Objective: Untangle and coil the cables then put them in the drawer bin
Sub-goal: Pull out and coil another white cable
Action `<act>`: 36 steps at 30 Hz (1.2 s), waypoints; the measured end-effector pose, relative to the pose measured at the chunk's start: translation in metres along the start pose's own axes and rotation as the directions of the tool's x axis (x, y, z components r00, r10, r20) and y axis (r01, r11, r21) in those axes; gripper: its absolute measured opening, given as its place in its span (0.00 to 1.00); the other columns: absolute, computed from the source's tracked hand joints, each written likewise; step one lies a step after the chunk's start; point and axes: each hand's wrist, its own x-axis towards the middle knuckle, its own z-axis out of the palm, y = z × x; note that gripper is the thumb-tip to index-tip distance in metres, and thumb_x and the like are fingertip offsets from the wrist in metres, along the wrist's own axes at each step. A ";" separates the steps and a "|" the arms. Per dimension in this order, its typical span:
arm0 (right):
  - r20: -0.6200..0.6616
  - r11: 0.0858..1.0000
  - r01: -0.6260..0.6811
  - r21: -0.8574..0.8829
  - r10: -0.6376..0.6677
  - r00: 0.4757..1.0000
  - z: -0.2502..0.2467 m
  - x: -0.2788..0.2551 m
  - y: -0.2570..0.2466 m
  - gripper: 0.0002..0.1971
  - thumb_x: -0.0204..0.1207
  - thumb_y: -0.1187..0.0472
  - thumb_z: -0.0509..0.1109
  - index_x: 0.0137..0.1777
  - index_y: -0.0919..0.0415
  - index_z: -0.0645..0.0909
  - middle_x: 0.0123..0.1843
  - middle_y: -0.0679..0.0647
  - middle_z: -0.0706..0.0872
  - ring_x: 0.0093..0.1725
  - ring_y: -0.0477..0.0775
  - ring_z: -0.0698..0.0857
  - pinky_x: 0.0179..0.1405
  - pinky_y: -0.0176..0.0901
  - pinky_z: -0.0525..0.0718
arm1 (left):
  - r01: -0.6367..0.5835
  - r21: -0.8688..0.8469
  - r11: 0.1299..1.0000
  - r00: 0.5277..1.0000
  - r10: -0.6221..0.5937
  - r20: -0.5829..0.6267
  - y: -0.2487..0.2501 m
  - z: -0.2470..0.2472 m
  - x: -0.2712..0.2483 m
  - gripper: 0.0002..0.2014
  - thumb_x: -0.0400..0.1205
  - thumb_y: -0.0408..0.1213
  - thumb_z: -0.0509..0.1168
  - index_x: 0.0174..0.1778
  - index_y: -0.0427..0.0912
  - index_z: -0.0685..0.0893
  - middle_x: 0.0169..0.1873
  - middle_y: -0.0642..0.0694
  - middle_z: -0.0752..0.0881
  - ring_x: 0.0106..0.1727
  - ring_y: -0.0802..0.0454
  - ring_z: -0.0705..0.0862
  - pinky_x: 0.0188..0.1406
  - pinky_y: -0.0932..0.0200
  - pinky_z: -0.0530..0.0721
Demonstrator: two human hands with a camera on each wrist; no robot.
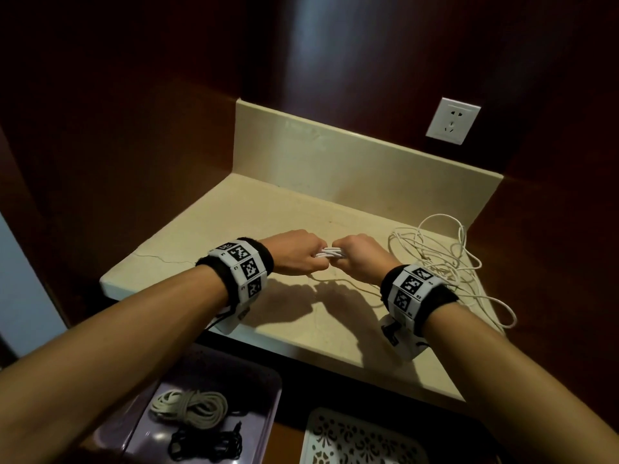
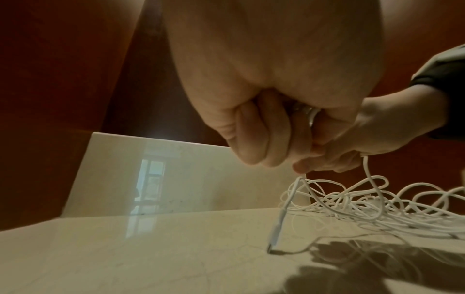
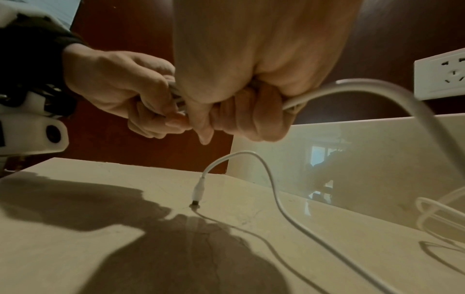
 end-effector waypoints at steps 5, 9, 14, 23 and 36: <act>0.002 0.997 0.048 0.064 -0.048 0.999 0.000 -0.002 0.003 0.15 0.81 0.47 0.67 0.38 0.55 0.76 0.34 0.53 0.80 0.36 0.57 0.76 0.35 0.47 0.67 | -0.019 -0.049 0.999 0.999 0.021 0.027 -0.002 -0.003 -0.001 0.21 0.86 0.58 0.55 0.38 0.45 0.77 0.28 0.52 0.78 0.28 0.55 0.73 0.28 0.60 0.67; -0.042 0.975 0.056 0.216 -0.048 0.998 0.004 -0.004 0.007 0.15 0.78 0.48 0.72 0.37 0.59 0.81 0.33 0.54 0.81 0.35 0.56 0.77 0.35 0.48 0.68 | -0.028 0.005 1.000 1.000 0.028 0.007 -0.004 -0.001 -0.001 0.24 0.87 0.58 0.49 0.38 0.43 0.77 0.28 0.51 0.77 0.30 0.54 0.73 0.30 0.60 0.67; -0.049 0.956 0.057 0.287 -0.044 0.998 0.007 -0.001 0.008 0.18 0.78 0.48 0.71 0.45 0.66 0.86 0.40 0.60 0.88 0.42 0.62 0.83 0.42 0.54 0.78 | -0.038 0.015 0.999 0.996 0.039 -0.079 -0.007 0.004 0.003 0.29 0.88 0.56 0.46 0.41 0.38 0.83 0.31 0.44 0.85 0.34 0.49 0.79 0.37 0.56 0.73; -0.039 0.750 -0.173 0.639 0.256 0.966 0.003 -0.002 0.021 0.26 0.73 0.57 0.78 0.66 0.52 0.70 0.45 0.53 0.85 0.29 0.48 0.77 0.25 0.36 0.73 | 0.104 -0.021 0.994 0.982 -0.106 -0.154 -0.018 -0.006 0.002 0.27 0.89 0.53 0.46 0.31 0.39 0.72 0.24 0.44 0.73 0.29 0.45 0.72 0.31 0.51 0.65; -0.016 0.802 -0.076 0.592 0.106 0.994 0.008 -0.008 0.023 0.18 0.84 0.49 0.64 0.37 0.57 0.87 0.26 0.49 0.80 0.28 0.53 0.72 0.31 0.45 0.71 | 0.115 -0.501 0.858 0.908 -0.295 -0.298 -0.018 -0.016 -0.002 0.28 0.88 0.55 0.50 0.30 0.41 0.78 0.26 0.48 0.78 0.28 0.51 0.74 0.30 0.55 0.71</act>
